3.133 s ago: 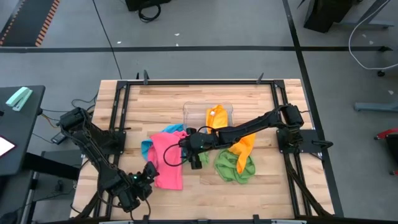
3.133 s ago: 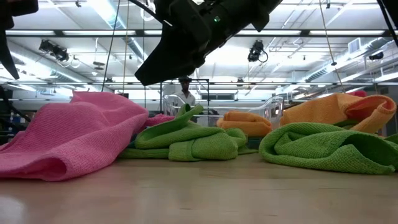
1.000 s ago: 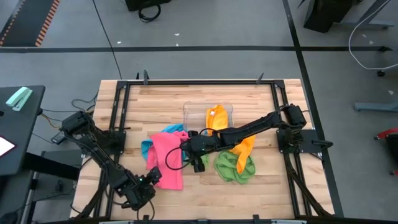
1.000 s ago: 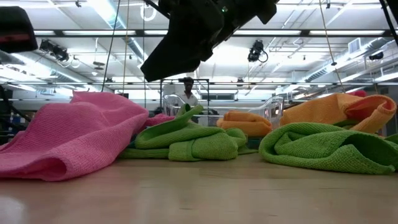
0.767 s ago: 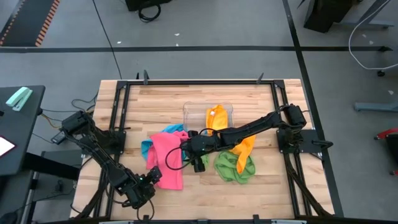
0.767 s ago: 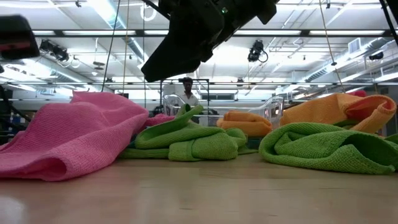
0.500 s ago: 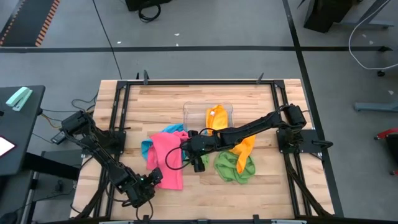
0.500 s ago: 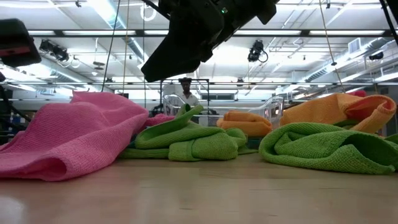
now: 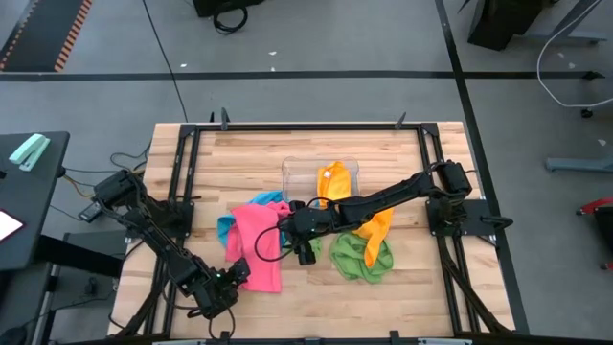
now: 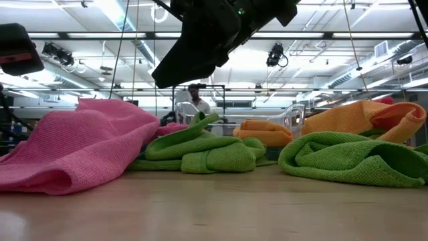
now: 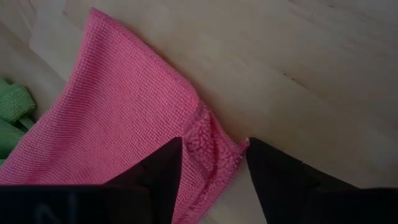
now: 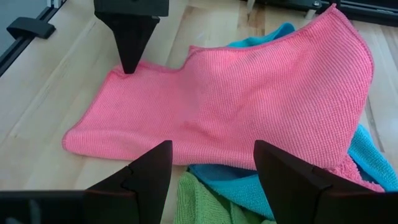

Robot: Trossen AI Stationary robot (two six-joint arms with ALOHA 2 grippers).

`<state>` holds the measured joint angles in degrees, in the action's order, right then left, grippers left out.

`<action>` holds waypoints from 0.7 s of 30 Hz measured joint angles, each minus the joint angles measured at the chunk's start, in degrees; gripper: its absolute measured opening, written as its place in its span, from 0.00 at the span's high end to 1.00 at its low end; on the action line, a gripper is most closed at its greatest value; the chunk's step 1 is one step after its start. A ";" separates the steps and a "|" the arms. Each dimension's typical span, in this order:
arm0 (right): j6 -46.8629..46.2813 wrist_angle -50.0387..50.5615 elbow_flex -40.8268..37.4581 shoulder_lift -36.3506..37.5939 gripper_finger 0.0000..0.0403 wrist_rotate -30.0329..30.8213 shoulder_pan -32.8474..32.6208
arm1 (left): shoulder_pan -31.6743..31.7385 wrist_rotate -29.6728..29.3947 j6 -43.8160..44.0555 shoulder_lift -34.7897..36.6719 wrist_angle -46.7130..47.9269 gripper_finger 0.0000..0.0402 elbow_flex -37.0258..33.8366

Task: Fold microfiber towels
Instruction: Fold the bottom pink microfiber cloth

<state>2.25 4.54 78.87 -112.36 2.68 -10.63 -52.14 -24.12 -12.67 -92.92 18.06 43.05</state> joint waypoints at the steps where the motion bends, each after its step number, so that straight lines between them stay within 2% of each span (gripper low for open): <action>1: -0.16 0.00 0.00 0.00 0.42 0.01 0.00 | 0.00 0.00 0.00 -0.02 -0.04 0.54 0.00; 15: -0.68 0.00 0.00 0.00 0.42 0.00 0.00 | 0.09 1.49 1.56 -0.22 -1.06 0.78 -0.15; 21: -0.68 0.00 0.00 0.00 0.42 0.02 0.00 | 0.27 1.36 3.38 -0.31 -1.54 0.92 -0.17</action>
<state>1.56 4.54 78.87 -112.36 2.70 -10.63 -51.86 -22.75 -9.28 -93.23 16.52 42.87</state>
